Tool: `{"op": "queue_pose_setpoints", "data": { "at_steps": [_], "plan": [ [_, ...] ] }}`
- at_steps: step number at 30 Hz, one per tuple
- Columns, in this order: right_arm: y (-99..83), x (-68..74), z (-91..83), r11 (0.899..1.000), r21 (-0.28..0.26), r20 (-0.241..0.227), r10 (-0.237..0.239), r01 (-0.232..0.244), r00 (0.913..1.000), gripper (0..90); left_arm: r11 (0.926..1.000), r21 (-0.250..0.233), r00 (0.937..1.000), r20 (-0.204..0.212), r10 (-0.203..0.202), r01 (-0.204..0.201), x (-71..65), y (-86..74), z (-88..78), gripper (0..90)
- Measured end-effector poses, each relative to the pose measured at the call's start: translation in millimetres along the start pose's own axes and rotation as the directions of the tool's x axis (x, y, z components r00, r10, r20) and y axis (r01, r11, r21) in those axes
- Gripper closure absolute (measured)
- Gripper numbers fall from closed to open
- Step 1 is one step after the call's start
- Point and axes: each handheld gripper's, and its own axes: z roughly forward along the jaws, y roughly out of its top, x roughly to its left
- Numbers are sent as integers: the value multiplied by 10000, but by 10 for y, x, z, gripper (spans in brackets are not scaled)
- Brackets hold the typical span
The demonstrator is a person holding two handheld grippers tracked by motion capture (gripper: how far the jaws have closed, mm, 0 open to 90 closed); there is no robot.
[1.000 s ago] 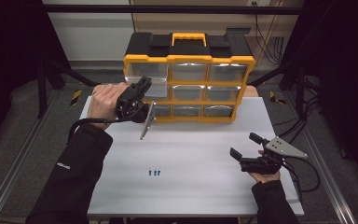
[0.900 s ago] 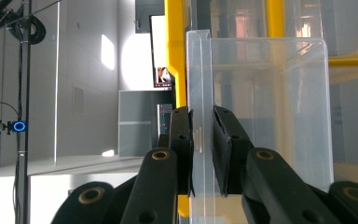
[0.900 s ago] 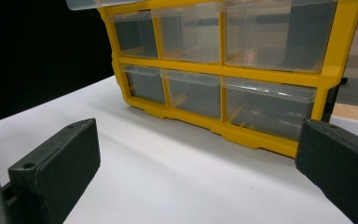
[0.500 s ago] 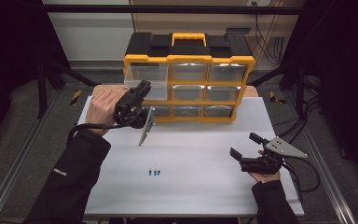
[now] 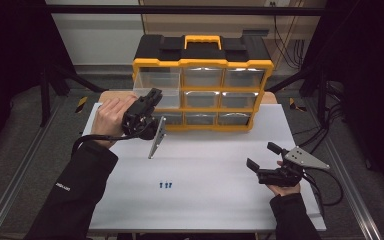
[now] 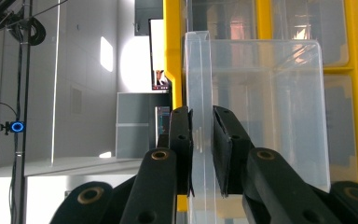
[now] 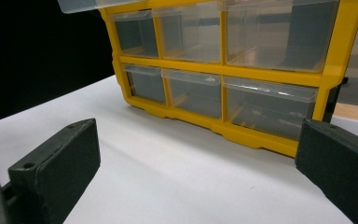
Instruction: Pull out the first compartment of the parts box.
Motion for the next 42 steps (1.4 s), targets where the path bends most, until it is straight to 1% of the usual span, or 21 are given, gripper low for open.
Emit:
{"op": "queue_pose_setpoints", "data": {
  "at_steps": [3, 10, 13, 16, 17, 18, 19, 23, 25, 26, 28, 29, 31, 34, 36, 37, 38, 39, 40, 41, 42],
  "plan": [
    [1, 2, 1, 10000, -7, -5, 5, -5, 10000, 5, 10000, 11, 9999, 76, 69, -70, 4, 6, -6, 778],
    [4, 1, -2, 10000, -44, 23, -7, 7, 10000, 5, 9999, 136, 9996, 268, -100, 96, 33, 19, -10, 769],
    [4, 1, -2, 10000, -33, 28, -26, 26, 10000, 5, 9989, 230, 9985, 354, -415, 407, 50, 18, -10, 744],
    [4, 2, -2, 10000, -36, 6, -3, 3, 10000, 6, 9952, 242, 9947, 370, -959, 950, 80, 5, -18, 700],
    [4, 1, -2, 10000, -33, 25, -19, 19, 10000, 5, 9933, 310, 9928, 415, -1124, 1111, 93, 4, -28, 680],
    [5, 1, -2, 10000, -41, 27, -17, 17, 10000, 5, 9895, 299, 9884, 511, -1430, 1416, 102, 0, -33, 655],
    [6, 1, -4, 10000, -29, 40, -16, 16, 10000, 5, 9878, 353, 9868, 508, -1535, 1518, 116, 1, -46, 627],
    [4, 3, -2, 10000, -33, 26, 13, -13, 10000, 5, 9691, 478, 9664, 771, -2453, 2422, 156, 6, -86, 540],
    [4, 3, -2, 10000, -35, 25, 19, -18, 10000, 5, 9557, 481, 9519, 876, -2936, 2903, 176, 5, -94, 498],
    [5, 2, -2, 10000, -45, 29, -9, 10, 10000, 5, 9450, 458, 9397, 1003, -3269, 3238, 178, 5, -93, 485],
    [6, 3, -2, 10000, -41, 29, -15, 15, 10000, 5, 9257, 664, 9202, 1031, -3776, 3724, 190, 9, -107, 451],
    [7, 4, -2, 10000, -46, 22, -15, 15, 10000, 5, 9122, 864, 9056, 1141, -4084, 4005, 202, 13, -111, 437],
    [8, 4, -3, 10000, -44, 26, -1, 1, 10000, 5, 8884, 1111, 8813, 1202, -4570, 4455, 223, 15, -114, 398],
    [7, 3, -4, 10000, -28, 31, -23, 24, 10000, 5, 8457, 1246, 8372, 1262, -5322, 5189, 238, 6, -137, 334],
    [7, 2, -1, 10000, -50, 28, -25, 25, 10000, 5, 8167, 1207, 8062, 1326, -5766, 5643, 252, -12, -151, 276],
    [7, 4, -2, 10000, -32, 30, -11, 11, 10000, 5, 8010, 1171, 7889, 1393, -5986, 5871, 260, -24, -155, 259],
    [7, 4, -2, 10000, -23, 33, -16, 16, 10000, 5, 7752, 1121, 7612, 1469, -6317, 6217, 260, -32, -157, 242],
    [7, 4, -2, 10000, -26, 34, -15, 15, 10000, 5, 7571, 1086, 7424, 1491, -6531, 6442, 265, -42, -165, 224],
    [7, 4, 0, 10000, -44, 29, -9, 9, 10000, 5, 7485, 1103, 7323, 1566, -6628, 6539, 281, -59, -178, 211],
    [8, 2, -3, 10000, -34, 37, -29, 29, 10000, 5, 7321, 1104, 7140, 1649, -6804, 6721, 291, -74, -188, 196],
    [8, 3, -4, 10000, -31, 49, -8, 8, 10000, 5, 7198, 1149, 7007, 1679, -6934, 6847, 301, -88, -203, 183]
  ]
}}
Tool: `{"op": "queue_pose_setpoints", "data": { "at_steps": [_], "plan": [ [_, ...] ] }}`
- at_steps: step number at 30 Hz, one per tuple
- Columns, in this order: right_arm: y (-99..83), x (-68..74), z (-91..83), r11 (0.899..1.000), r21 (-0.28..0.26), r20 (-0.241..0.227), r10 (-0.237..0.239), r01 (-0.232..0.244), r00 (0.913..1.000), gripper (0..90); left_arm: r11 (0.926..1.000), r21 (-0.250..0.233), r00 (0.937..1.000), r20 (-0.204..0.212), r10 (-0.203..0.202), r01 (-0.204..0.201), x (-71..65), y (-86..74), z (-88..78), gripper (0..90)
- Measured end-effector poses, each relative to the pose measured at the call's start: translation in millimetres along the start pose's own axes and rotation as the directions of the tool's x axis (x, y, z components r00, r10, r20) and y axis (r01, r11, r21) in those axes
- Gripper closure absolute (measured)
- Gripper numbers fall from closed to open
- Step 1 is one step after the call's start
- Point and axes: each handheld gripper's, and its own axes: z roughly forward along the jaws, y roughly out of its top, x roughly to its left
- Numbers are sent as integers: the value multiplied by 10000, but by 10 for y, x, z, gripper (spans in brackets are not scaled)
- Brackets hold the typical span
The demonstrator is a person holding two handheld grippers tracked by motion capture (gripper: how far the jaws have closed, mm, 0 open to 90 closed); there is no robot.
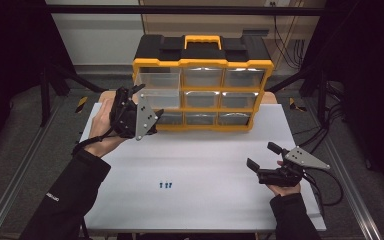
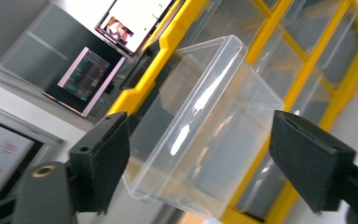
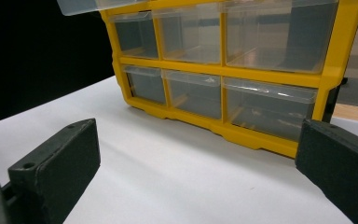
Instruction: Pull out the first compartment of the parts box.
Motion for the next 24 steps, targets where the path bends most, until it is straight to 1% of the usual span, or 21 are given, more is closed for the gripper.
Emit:
{"op": "queue_pose_setpoints", "data": {
  "at_steps": [3, 5, 7, 9, 11, 14, 17, 18, 20, 21, 22, 23, 24],
  "plan": [
    [-1, 0, 0, 10000, -2, -17, -10, 10, 10000, 5, 9976, -31, 9976, 82, -684, 685, 24, -23, -39, 160],
    [-2, 2, 2, 10000, 8, -17, 2, -2, 10000, 5, 9928, 42, 9927, 157, -1200, 1199, 44, -42, -66, 140],
    [-1, -3, 1, 10000, 12, -17, -50, 50, 10000, 5, 9862, 105, 9858, 285, -1655, 1652, 65, -68, -93, 129],
    [5, -1, -5, 10000, -7, 4, 38, -38, 10000, 5, 9801, 164, 9798, 284, -1981, 1977, 81, -95, -124, 116],
    [9, 0, -7, 9999, -52, 43, 90, -90, 9999, 5, 9750, 149, 9741, 426, -2222, 2218, 100, -126, -160, 110],
    [9, 2, -7, 9999, -66, 7, 117, -117, 9999, 5, 9675, 256, 9667, 432, -2524, 2514, 128, -174, -220, 105],
    [10, 10, -3, 10000, -6, -18, 1, -2, 10000, 5, 9554, 275, 9542, 495, -2950, 2939, 157, -229, -282, 87],
    [9, 11, 3, 10000, -4, -42, -33, 33, 10000, 5, 9502, 253, 9490, 497, -3114, 3105, 165, -248, -303, 82],
    [7, 19, 12, 10000, 50, 55, 25, -26, 10000, 5, 9410, 162, 9397, 501, -3383, 3379, 180, -290, -347, 77],
    [6, 15, 13, 10000, 59, 52, -24, 23, 10000, 5, 9349, 86, 9339, 442, -3548, 3548, 183, -319, -371, 75],
    [5, 11, 11, 10000, 45, 12, -81, 81, 10000, 5, 9309, 48, 9300, 414, -3652, 3654, 184, -345, -389, 74],
    [7, 18, 12, 10000, 64, 63, 2, -3, 10000, 5, 9263, 49, 9254, 439, -3765, 3767, 185, -365, -401, 70],
    [5, 14, 12, 10000, 38, 39, -52, 52, 10000, 5, 9207, 35, 9198, 446, -3900, 3902, 181, -401, -418, 69]
  ]
}}
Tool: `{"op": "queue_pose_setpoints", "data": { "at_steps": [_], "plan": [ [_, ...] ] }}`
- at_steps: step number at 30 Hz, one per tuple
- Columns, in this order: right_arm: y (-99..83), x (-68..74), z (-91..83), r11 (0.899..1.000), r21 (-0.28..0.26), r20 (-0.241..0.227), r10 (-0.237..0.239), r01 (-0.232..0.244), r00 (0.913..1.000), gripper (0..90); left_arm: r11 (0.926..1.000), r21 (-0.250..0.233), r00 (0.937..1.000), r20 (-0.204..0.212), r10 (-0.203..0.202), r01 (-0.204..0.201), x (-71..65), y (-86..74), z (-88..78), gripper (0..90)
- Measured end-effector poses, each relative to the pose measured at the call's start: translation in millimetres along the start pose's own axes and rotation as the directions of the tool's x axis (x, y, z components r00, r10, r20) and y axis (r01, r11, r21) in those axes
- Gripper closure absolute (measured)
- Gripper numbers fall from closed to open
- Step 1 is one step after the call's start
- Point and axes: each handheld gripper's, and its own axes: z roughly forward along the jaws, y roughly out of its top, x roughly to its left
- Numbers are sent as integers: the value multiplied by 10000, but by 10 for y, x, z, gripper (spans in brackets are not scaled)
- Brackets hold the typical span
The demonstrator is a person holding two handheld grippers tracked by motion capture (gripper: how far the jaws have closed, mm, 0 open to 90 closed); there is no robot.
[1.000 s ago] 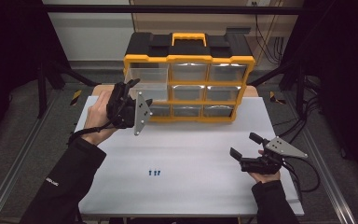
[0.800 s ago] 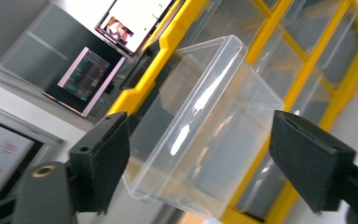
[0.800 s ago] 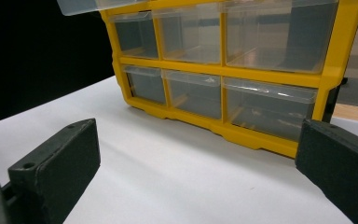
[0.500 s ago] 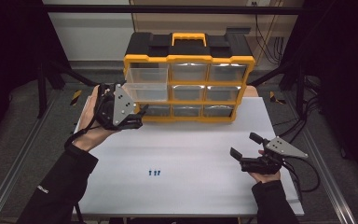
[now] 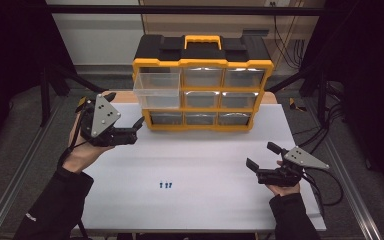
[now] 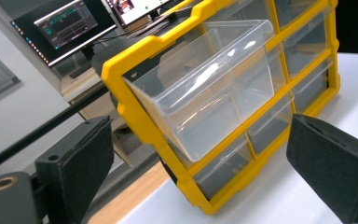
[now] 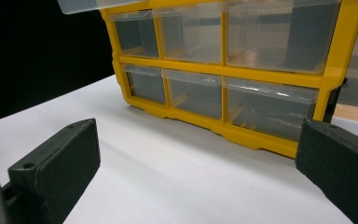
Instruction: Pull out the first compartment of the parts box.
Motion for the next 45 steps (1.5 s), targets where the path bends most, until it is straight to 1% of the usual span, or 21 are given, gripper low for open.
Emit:
{"op": "queue_pose_setpoints", "data": {
  "at_steps": [2, 3, 5, 7, 9, 10, 13, 15, 18, 22, 25, 27, 30, 31, 32, 33, 38, 39, 40, 41, 45],
  "plan": [
    [-3, -3, 1, 10000, -8, -32, -74, 74, 10000, 5, 9999, -31, 9999, 32, -148, 148, 9, -61, -26, 68],
    [-1, 7, 2, 10000, 40, 40, 37, -37, 10000, 5, 9998, -21, 9998, 11, -214, 214, 12, -84, -33, 64],
    [-4, 4, 4, 10000, 37, -28, 3, -2, 10000, 5, 9991, -10, 9991, 32, -420, 420, 17, -145, -54, 62],
    [-5, 5, 5, 10000, 47, -32, 12, -11, 10000, 5, 9974, -89, 9974, -16, -720, 720, 11, -213, -73, 60],
    [-4, 5, 3, 10000, 42, -26, 6, -6, 10000, 5, 9959, -103, 9959, 13, -903, 903, 12, -275, -95, 58],
    [-4, 4, 2, 10000, 43, -24, 10, -10, 10000, 5, 9960, -195, 9962, -21, -875, 875, 17, -297, -96, 58],
    [-4, 5, 4, 10000, 38, -35, 13, -13, 10000, 5, 9952, -78, 9952, 17, -977, 977, 3, -399, -100, 56],
    [-5, 8, 5, 10000, 38, -53, 18, -18, 10000, 5, 9931, 65, 9931, 21, -1174, 1174, -12, -477, -109, 53],
    [-6, 4, 6, 10000, 51, -65, -25, 25, 10000, 5, 9905, 118, 9905, 20, -1372, 1372, -23, -563, -121, 52],
    [-8, 9, 10, 10000, 59, -87, 4, -3, 10000, 5, 9855, 113, 9856, -4, -1694, 1694, -46, -661, -142, 41],
    [-8, 7, 9, 10000, 64, -69, -11, 11, 10000, 5, 9837, 122, 9838, -55, -1794, 1794, -73, -720, -148, 36],
    [-9, 9, 9, 10000, 57, -77, -8, 9, 10000, 5, 9834, 252, 9837, -75, -1796, 1797, -86, -746, -146, 24],
    [-7, 16, 6, 9999, 85, -121, 79, -78, 9999, 5, 9807, 186, 9809, -70, -1943, 1944, -95, -793, -161, 23],
    [-13, 2, 15, 9999, 30, -67, -123, 124, 9999, 5, 9819, 95, 9819, -87, -1893, 1893, -97, -816, -155, 22],
    [-12, 8, 15, 10000, 58, -85, -27, 27, 10000, 5, 9814, 106, 9815, -78, -1914, 1915, -106, -832, -153, 22],
    [-14, 7, 17, 9999, 80, -74, -76, 77, 9999, 5, 9793, 256, 9797, -57, -2006, 2006, -124, -854, -156, 22],
    [-15, 17, 22, 10000, 66, -105, 37, -36, 9999, 5, 9758, 377, 9764, 68, -2159, 2155, -183, -969, -127, 16],
    [-17, 13, 23, 10000, 87, -110, -14, 15, 9999, 5, 9767, 282, 9771, 62, -2128, 2126, -184, -988, -116, 14],
    [-18, 15, 22, 9999, 125, -137, 3, -1, 9999, 5, 9745, 254, 9747, 110, -2234, 2230, -193, -1011, -113, 13],
    [-19, 17, 22, 9999, 125, -117, 0, 2, 9999, 5, 9698, 324, 9702, 119, -2422, 2417, -211, -1032, -114, 13],
    [-22, 19, 25, 9999, 134, -111, 9, -8, 9999, 5, 9693, 476, 9699, 211, -2425, 2413, -257, -1096, -93, 11]
  ]
}}
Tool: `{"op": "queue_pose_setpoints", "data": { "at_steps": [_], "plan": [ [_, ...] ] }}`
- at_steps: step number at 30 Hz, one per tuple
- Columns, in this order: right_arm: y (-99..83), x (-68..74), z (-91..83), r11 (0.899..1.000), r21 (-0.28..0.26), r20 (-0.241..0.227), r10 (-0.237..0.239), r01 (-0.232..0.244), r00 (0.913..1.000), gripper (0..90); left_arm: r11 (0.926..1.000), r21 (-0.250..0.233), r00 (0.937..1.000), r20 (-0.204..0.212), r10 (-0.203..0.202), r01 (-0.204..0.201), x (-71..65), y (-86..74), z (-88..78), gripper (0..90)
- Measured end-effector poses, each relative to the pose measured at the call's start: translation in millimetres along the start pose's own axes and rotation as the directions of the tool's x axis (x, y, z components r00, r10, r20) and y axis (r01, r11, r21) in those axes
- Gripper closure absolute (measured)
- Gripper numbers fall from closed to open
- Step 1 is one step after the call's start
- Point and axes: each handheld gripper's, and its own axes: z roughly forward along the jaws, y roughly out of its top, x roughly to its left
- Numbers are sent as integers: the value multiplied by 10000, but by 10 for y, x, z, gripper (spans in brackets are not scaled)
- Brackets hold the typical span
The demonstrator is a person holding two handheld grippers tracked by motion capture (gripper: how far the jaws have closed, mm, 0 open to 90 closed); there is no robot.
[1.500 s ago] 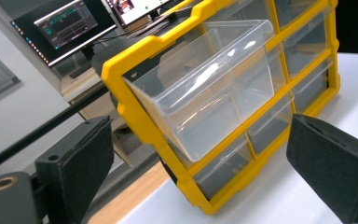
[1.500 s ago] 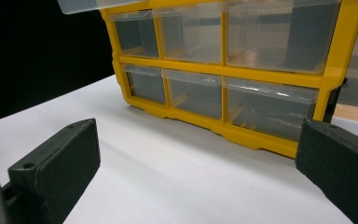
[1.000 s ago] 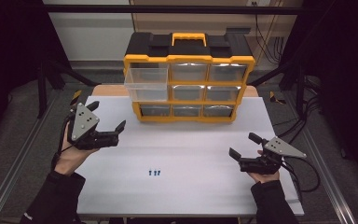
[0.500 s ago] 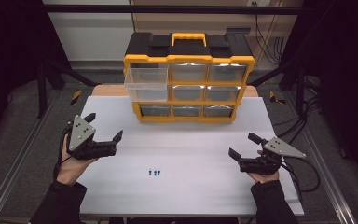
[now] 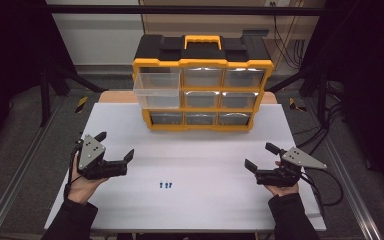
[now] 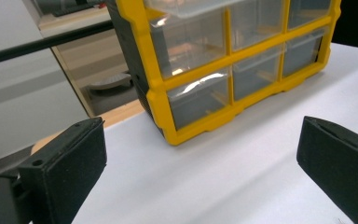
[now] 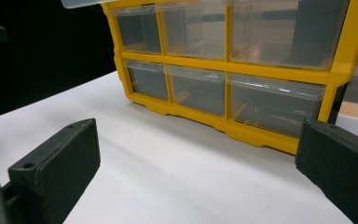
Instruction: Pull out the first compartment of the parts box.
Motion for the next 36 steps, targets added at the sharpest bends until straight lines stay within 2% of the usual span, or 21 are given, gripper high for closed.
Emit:
{"op": "queue_pose_setpoints", "data": {
  "at_steps": [2, 3, 4, 7, 10, 13, 17, 19, 23, 28, 30, 36],
  "plan": [
    [-1, 3, 1, 10000, 12, 14, 19, -19, 10000, 5, 10000, 39, 10000, 89, -24, 23, -17, -31, 14, 11],
    [-7, -13, 4, 9997, -24, -13, -229, 229, 9997, 5, 10000, 58, 9999, 135, -20, 19, -22, -43, 21, 11],
    [-6, -1, 5, 10000, 3, -26, -91, 91, 10000, 5, 9999, 82, 9999, 149, -62, 61, -30, -54, 28, 11],
    [-8, 6, 7, 10000, 37, -16, -59, 59, 10000, 5, 9998, 71, 9993, 340, -169, 167, -48, -85, 35, 9],
    [-7, 6, 0, 10000, 18, 17, -89, 89, 10000, 6, 10000, -68, 9985, 547, -46, 50, -69, -124, 47, 7],
    [-12, 18, -1, 10000, 58, 5, -25, 25, 10000, 5, 9996, 22, 9967, 758, -288, 287, -103, -164, 59, 4],
    [-19, 24, 9, 9999, 96, 26, -33, 33, 10000, 5, 9991, 265, 9946, 977, -349, 324, -143, -218, 97, 4],
    [-21, 24, 9, 9999, 89, 17, -69, 69, 10000, 5, 9980, 362, 9921, 1127, -550, 512, -156, -236, 118, 4],
    [-26, 24, 8, 9999, 128, 40, -96, 96, 9999, 5, 9975, 349, 9893, 1301, -661, 621, -197, -262, 148, 2],
    [-33, 37, 14, 9999, 141, 45, -86, 86, 10000, 5, 9983, 434, 9865, 1573, -456, 392, -285, -292, 186, 2],
    [-36, 35, 13, 9998, 169, -15, -102, 102, 9999, 5, 9978, 506, 9857, 1608, -498, 421, -312, -304, 207, 2],
    [-35, 39, 16, 9998, 176, 24, -68, 68, 10000, 5, 9947, 983, 9850, 1666, -456, 294, -410, -370, 279, 3]
  ]
}}
